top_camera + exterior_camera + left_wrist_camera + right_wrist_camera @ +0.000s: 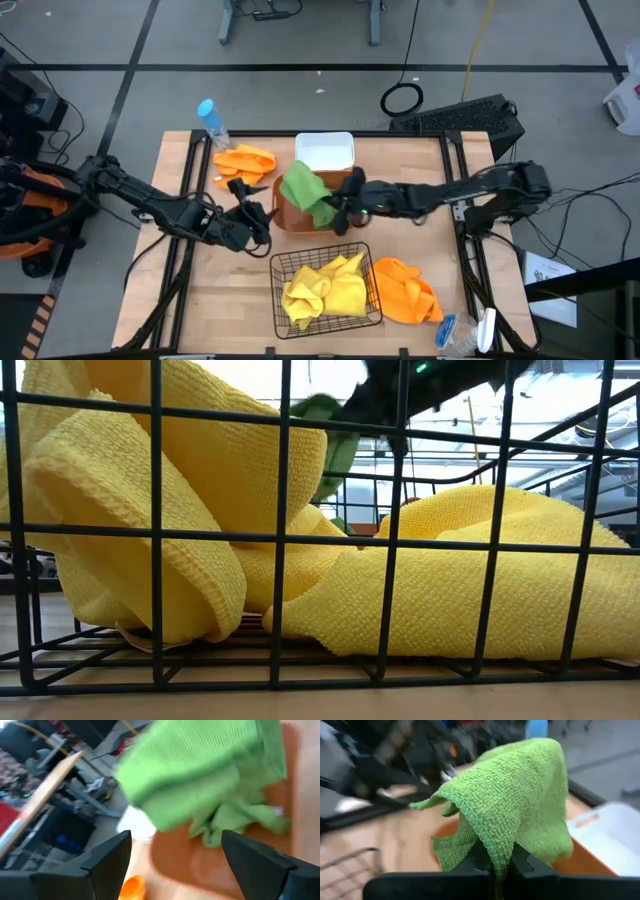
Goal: Sort microfiber towel by color & place in baskets
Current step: Put the green microfiber cloth into the orange bin
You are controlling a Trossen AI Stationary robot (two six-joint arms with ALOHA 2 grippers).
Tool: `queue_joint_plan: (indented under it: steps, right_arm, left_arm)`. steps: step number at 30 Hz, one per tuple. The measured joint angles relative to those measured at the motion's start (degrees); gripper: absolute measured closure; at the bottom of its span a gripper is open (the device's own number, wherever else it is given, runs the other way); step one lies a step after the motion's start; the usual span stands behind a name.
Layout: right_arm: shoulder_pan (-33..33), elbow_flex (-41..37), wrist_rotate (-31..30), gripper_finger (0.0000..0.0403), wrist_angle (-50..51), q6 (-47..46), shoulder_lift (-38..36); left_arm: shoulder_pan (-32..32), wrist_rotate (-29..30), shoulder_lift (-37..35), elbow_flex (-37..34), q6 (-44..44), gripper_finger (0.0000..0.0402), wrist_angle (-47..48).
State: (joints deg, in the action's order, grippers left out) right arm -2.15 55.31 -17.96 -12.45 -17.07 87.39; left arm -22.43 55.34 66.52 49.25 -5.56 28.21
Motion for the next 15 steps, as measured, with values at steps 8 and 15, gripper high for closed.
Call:
queue_joint_plan:
  steps: [8,15]
  right_arm:
    - [3.0,13.6,3.1,0.0398,13.3,-1.6,14.1]
    - [4.0,20.1,3.1,0.0369,17.6,-3.1,21.6]
  left_arm:
    - [3.4,7.1,-1.8,0.0,-4.1,0.0087,7.7]
    - [6.2,6.8,-1.5,0.0,-16.6,0.0087,19.8]
